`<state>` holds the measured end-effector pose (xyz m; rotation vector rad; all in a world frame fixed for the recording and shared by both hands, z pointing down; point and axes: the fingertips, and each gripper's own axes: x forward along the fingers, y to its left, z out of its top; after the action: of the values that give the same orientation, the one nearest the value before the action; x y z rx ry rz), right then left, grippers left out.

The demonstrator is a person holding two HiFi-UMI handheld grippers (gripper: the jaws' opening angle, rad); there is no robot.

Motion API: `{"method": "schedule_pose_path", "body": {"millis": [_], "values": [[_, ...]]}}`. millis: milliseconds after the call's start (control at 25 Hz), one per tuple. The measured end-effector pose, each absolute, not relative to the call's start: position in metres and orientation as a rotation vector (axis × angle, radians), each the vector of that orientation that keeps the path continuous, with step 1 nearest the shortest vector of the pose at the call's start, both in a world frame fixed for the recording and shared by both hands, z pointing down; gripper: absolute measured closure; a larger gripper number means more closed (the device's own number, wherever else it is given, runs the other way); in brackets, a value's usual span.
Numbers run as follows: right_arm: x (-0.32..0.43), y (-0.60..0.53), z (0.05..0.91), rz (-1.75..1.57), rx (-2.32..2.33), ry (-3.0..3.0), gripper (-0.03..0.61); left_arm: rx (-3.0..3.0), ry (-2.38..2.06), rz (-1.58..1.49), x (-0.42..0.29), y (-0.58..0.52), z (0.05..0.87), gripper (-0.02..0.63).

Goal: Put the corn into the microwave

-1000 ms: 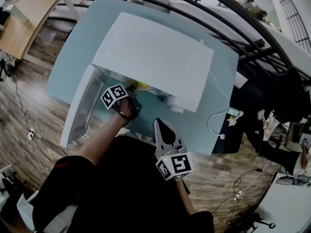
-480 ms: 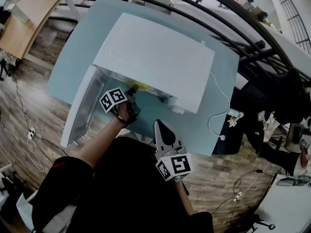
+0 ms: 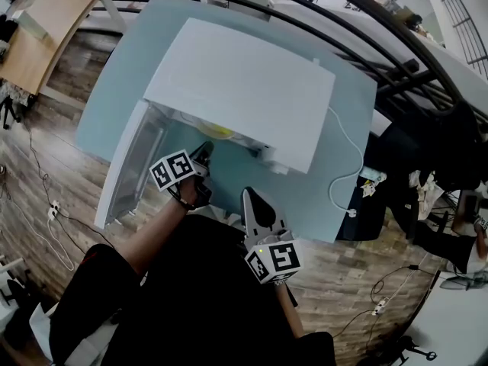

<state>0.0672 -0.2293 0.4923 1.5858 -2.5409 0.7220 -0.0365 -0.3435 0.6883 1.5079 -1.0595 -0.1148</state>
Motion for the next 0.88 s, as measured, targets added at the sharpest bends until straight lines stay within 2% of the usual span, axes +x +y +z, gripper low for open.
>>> {"method": "schedule_pose_path", "body": {"millis": [120, 880], "values": [[0.067, -0.227, 0.493, 0.747, 1.577, -2.563, 0.569, 1.578, -1.093, -0.072, -0.038, -0.334, 0.675, 0.611], [0.105, -0.182, 0.479, 0.725, 1.458, -2.666, 0.569, 2.084, -1.214, 0.019, -0.013, -0.25, 0.565, 0.611]]}}
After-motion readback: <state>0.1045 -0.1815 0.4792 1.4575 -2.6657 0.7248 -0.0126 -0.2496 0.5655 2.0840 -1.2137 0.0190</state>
